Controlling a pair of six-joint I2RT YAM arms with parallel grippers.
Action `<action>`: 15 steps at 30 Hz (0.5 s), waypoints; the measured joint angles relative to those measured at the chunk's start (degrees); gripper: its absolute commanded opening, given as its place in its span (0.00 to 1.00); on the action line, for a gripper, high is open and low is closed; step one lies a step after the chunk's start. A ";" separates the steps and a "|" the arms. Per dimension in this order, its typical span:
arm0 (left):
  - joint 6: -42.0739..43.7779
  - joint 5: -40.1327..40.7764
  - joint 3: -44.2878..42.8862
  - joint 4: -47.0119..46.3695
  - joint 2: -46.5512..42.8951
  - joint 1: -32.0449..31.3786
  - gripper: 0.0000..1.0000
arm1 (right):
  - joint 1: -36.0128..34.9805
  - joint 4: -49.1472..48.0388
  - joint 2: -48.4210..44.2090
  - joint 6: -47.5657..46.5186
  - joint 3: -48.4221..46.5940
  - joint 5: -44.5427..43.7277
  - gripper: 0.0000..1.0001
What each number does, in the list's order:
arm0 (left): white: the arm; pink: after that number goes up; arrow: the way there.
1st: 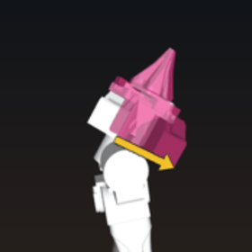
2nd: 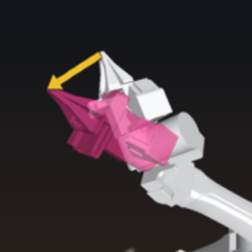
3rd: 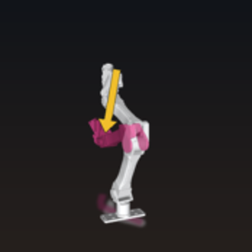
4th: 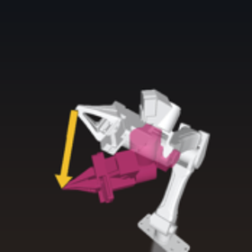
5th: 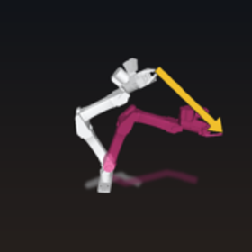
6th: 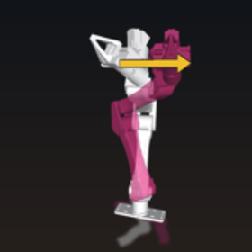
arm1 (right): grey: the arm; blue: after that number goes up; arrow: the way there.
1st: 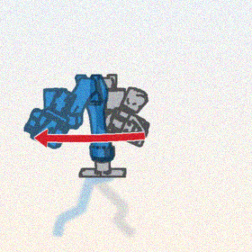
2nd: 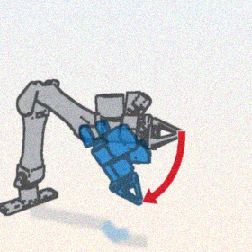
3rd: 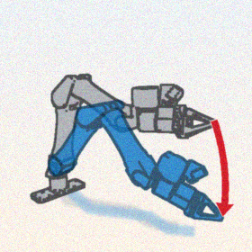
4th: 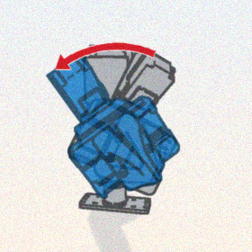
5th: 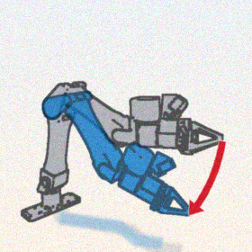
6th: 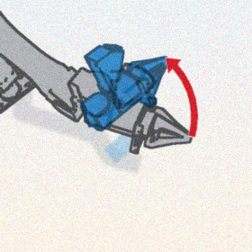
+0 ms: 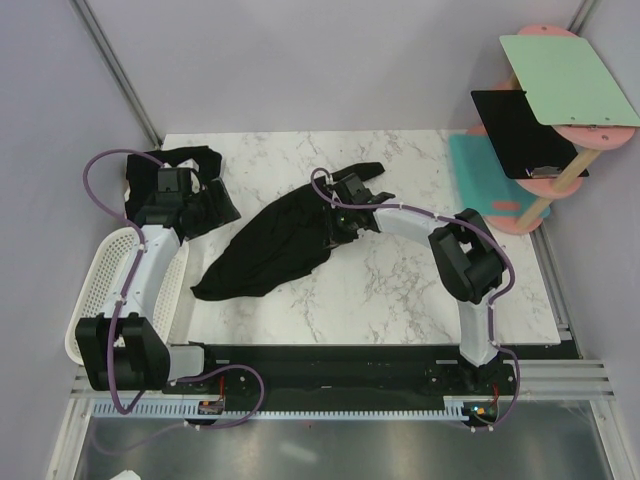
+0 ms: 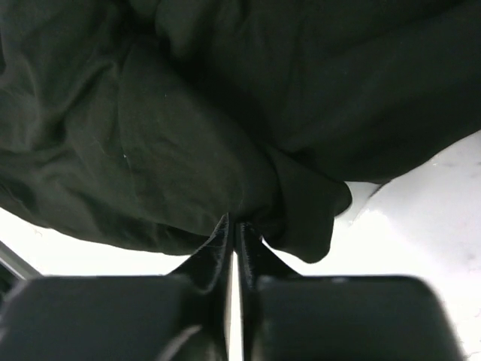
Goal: Fold and stack the t-shirts
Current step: Flatten out the tshirt
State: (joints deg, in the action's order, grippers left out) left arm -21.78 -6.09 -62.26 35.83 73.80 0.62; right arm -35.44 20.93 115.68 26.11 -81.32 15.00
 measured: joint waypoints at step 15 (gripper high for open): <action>0.00 0.07 0.76 0.00 0.22 0.00 1.00 | -0.28 -0.17 -11.23 0.63 2.67 -4.48 0.00</action>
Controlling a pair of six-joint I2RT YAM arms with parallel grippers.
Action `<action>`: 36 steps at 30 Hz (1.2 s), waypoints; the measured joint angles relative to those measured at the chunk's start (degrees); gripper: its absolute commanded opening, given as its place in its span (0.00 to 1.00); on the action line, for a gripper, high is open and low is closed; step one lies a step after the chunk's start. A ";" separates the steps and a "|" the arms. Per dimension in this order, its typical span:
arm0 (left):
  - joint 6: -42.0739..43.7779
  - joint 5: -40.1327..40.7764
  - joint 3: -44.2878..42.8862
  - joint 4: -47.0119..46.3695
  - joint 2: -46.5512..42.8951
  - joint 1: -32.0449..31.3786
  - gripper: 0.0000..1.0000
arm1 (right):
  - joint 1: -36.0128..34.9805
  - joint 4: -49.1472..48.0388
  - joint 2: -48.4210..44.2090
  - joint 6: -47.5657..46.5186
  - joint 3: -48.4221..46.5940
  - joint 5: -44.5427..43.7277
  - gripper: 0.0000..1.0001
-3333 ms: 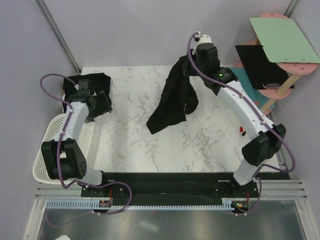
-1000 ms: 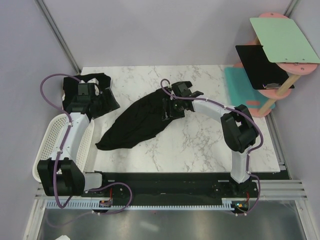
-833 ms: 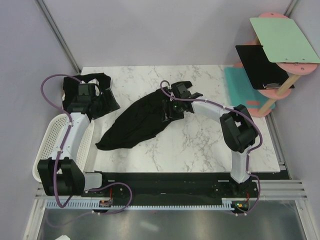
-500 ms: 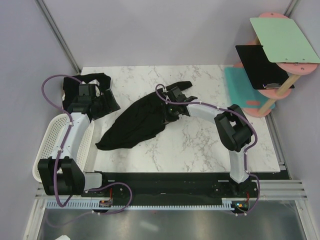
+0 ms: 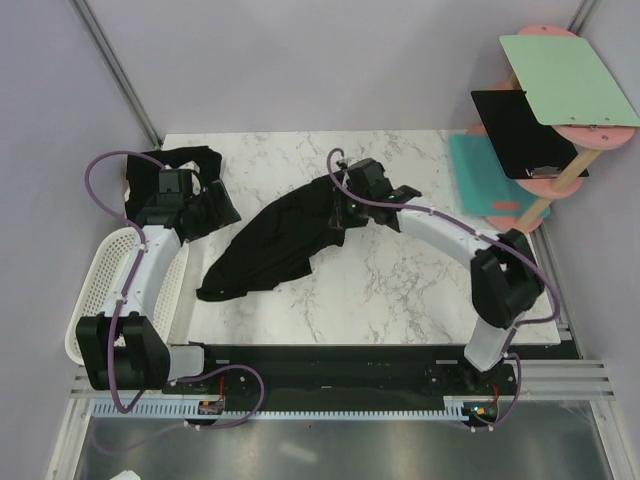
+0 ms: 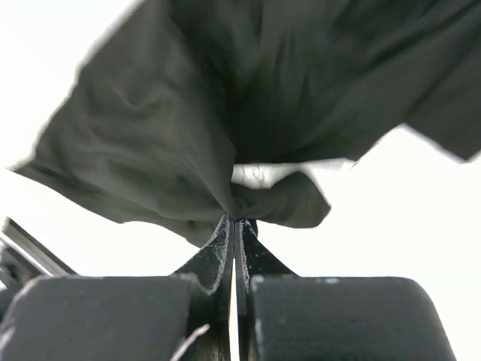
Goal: Fold and stack the t-shirts
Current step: Flatten out the tshirt
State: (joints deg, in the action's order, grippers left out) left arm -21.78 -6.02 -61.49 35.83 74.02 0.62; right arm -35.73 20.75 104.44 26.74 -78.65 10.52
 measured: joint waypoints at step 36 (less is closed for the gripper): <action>0.00 0.42 0.00 0.00 0.17 0.00 1.00 | -4.31 11.17 -9.33 -7.06 -19.96 -1.25 0.00</action>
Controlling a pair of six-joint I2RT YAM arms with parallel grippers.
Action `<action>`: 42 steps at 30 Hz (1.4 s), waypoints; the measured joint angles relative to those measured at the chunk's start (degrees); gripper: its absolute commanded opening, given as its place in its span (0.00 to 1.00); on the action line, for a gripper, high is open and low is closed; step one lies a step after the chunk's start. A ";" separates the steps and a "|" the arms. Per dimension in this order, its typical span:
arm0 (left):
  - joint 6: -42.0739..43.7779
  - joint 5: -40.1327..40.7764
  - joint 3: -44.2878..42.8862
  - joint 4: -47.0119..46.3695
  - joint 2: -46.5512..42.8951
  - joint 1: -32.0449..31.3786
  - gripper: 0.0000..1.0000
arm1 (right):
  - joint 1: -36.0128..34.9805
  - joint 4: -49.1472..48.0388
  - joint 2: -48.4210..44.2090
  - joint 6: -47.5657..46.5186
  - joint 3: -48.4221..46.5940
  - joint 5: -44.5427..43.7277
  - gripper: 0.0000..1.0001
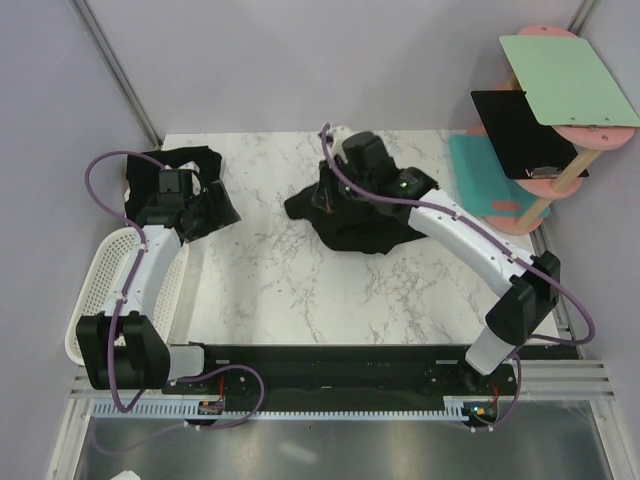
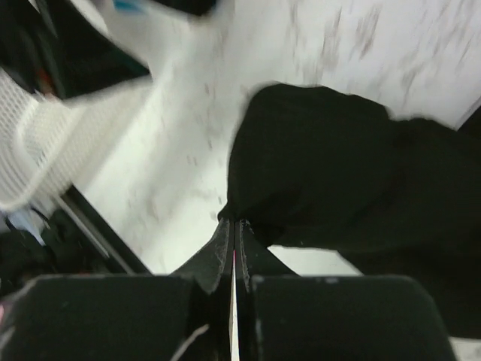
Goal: Fold and stack the t-shirts
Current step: Flatten out the tshirt
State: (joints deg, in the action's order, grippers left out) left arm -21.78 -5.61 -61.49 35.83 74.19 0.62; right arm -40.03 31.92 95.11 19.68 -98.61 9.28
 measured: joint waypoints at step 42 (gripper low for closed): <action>-1.49 -9.18 -60.11 -2.43 59.82 -22.93 0.95 | 13.44 -14.75 6.71 5.42 27.61 -6.21 0.61</action>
State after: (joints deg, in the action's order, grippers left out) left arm -23.27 -14.79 -121.60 33.41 134.02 -22.31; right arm -26.59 17.17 101.82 25.10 -71.00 3.07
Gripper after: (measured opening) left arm 0.953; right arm 0.623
